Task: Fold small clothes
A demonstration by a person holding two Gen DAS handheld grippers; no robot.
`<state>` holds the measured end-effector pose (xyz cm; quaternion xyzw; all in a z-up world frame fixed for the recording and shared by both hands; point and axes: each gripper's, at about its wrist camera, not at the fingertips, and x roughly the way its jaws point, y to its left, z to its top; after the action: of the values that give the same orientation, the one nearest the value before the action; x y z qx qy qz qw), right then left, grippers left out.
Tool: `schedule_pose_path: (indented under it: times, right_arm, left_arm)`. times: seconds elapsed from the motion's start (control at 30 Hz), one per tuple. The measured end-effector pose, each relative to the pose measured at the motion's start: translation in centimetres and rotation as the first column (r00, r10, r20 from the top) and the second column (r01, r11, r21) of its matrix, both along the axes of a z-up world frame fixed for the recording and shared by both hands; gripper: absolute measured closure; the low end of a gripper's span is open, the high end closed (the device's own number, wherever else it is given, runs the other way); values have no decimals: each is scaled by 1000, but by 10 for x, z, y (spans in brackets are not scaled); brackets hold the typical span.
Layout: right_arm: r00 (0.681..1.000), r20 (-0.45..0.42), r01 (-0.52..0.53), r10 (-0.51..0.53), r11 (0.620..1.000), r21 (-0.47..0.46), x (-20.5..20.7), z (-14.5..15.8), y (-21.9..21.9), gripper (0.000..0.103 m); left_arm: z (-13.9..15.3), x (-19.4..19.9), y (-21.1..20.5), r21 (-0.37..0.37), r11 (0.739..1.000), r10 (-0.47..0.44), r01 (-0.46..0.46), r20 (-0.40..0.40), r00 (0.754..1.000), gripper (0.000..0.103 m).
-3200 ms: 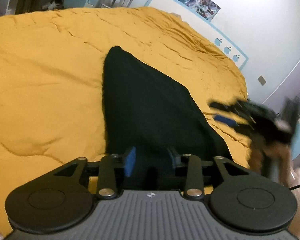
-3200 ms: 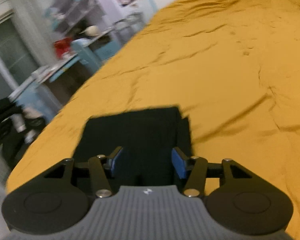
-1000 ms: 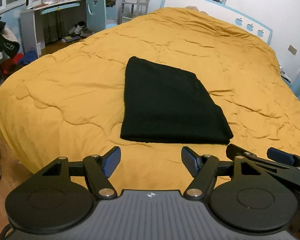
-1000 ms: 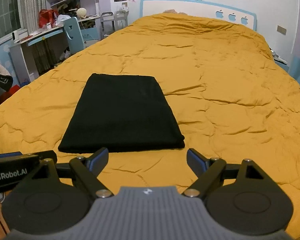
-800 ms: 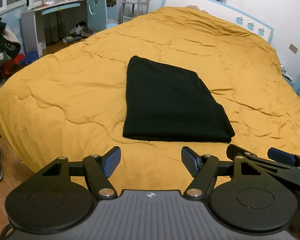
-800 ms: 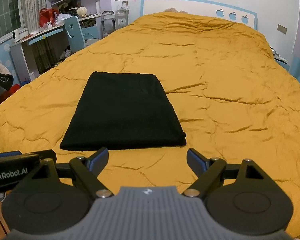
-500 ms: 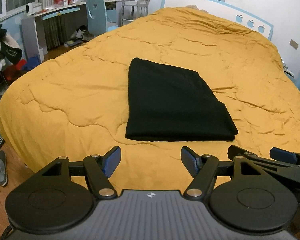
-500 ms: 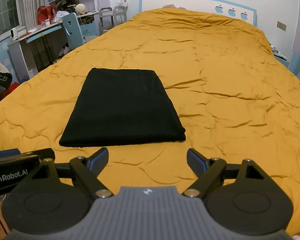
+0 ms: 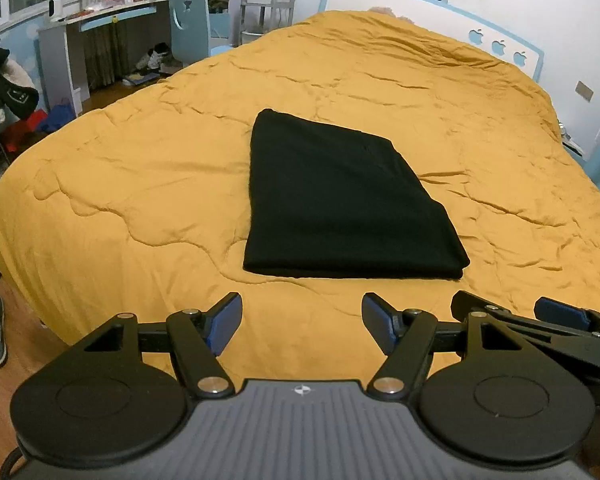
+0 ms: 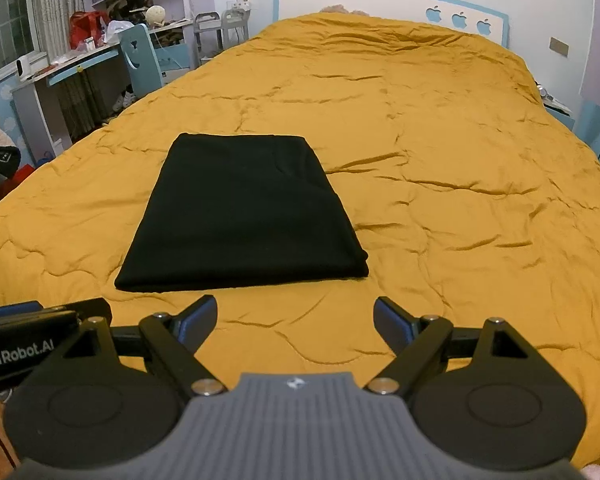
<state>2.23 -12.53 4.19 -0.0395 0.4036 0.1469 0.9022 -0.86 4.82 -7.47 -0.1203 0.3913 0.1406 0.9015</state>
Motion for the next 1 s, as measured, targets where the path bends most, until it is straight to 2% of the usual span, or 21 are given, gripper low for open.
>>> schedule_pose_path:
  times: [0.1,0.3,1.0]
  right_arm:
    - [1000,4,0,0,1000,-3,0,0,0,22]
    - [1000,6,0,0,1000,-10,-1,-1,1,22]
    - [1000,-6,5,-5,1000,-27,1,-4,3,22]
  left_arm:
    - [1,0,-3,15,1000,-2,2,2,1000,23]
    - [-1,1,0,-16,1000,1,-1,-7,1000,23]
    - [-3,3,0,-16,1000,6,-7,-30,1000,23]
